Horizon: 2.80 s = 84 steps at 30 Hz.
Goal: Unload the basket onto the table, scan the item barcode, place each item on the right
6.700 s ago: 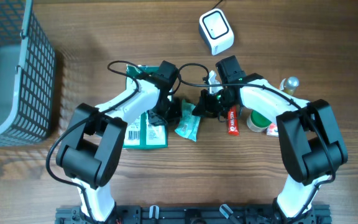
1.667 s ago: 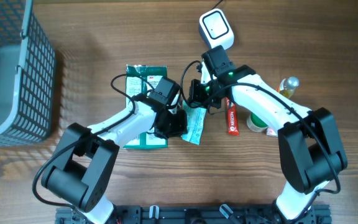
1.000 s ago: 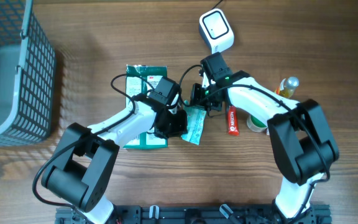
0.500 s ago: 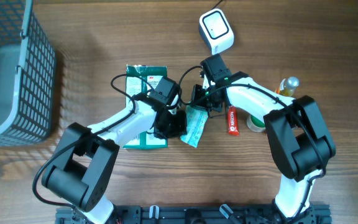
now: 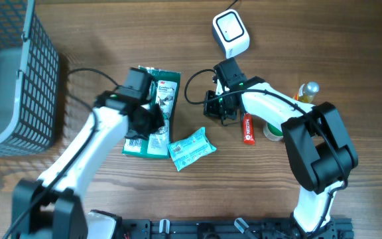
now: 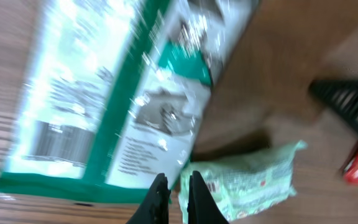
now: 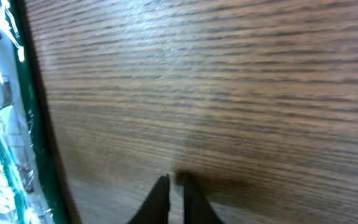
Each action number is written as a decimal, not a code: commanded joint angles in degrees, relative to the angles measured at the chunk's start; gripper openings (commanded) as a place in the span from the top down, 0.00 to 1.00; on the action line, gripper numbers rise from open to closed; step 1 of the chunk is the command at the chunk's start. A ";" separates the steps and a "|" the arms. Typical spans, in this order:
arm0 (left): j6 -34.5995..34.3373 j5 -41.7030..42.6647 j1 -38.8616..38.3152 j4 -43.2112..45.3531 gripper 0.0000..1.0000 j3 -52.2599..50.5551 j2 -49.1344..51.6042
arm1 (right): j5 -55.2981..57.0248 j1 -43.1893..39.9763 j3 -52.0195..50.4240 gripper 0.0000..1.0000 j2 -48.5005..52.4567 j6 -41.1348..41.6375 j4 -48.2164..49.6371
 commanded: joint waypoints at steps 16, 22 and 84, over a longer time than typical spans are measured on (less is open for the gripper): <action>0.20 -0.02 1.49 -0.66 0.96 -1.18 -1.95 | 1.77 -1.16 10.97 0.21 -4.22 -9.90 -31.39; 0.17 4.52 -2.10 6.75 0.96 -5.99 -0.90 | 1.68 -1.16 4.35 0.22 -4.13 -9.99 -30.25; -2.97 15.63 -8.98 11.52 0.96 -1.16 7.54 | -9.38 -5.07 -11.06 0.69 -6.51 -17.40 -7.76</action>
